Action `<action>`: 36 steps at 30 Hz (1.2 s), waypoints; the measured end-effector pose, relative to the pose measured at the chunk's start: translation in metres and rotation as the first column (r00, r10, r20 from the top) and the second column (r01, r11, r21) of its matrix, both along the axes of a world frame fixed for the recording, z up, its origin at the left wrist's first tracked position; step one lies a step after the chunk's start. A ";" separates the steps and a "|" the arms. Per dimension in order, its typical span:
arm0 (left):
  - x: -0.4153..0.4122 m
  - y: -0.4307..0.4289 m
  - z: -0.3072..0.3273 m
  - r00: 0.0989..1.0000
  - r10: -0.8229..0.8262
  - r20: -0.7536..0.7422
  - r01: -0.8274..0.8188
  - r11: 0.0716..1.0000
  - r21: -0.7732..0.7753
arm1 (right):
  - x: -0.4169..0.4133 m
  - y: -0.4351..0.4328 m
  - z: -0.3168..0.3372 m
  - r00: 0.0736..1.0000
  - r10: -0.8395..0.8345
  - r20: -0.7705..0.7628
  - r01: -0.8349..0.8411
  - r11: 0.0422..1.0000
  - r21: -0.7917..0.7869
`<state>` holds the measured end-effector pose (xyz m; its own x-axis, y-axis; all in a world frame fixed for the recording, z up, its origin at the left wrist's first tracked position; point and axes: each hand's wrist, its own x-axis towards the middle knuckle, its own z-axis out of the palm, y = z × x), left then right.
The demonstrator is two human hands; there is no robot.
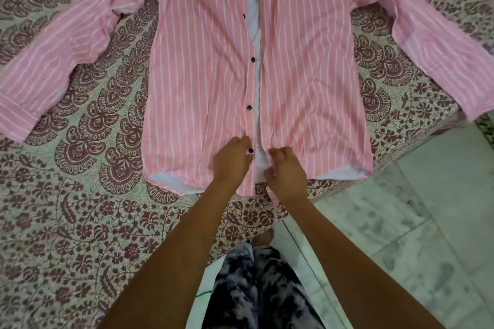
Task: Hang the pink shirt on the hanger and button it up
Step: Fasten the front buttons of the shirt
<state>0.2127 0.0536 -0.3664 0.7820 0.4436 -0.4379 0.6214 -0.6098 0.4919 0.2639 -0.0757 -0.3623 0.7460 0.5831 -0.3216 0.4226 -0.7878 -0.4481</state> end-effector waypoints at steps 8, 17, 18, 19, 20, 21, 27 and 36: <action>0.002 0.001 0.005 0.999 0.025 0.042 -0.023 0.999 -0.037 | 0.006 0.004 0.009 0.680 -0.470 -0.563 0.649 0.742 0.165; -0.010 0.025 0.037 0.993 0.010 -0.115 -0.051 0.933 -0.357 | 0.008 0.032 0.026 0.445 -0.450 -0.774 0.794 0.599 0.108; -0.009 0.029 0.039 0.991 0.004 -0.132 -0.055 0.924 -0.378 | 0.007 0.035 0.026 0.461 -0.459 -0.759 0.782 0.614 0.104; -0.007 0.032 0.040 0.991 0.017 -0.129 -0.066 0.920 -0.386 | 0.007 0.037 0.027 0.479 -0.462 -0.746 0.772 0.627 0.107; -0.005 0.033 0.041 0.993 0.049 -0.109 -0.087 0.922 -0.378 | 0.006 0.038 0.027 0.495 -0.470 -0.731 0.764 0.636 0.108; -0.004 0.031 0.041 0.993 0.095 -0.074 -0.116 0.925 -0.362 | 0.005 0.038 0.027 0.507 -0.480 -0.716 0.760 0.641 0.109; -0.004 0.011 0.037 0.929 0.357 0.102 -0.304 0.888 -0.345 | -0.002 0.036 0.029 0.686 -0.513 -0.515 0.664 0.732 0.155; -0.009 -0.001 0.038 0.888 0.433 0.157 -0.328 0.834 -0.444 | 0.000 0.030 0.029 0.660 -0.479 -0.579 0.669 0.725 0.163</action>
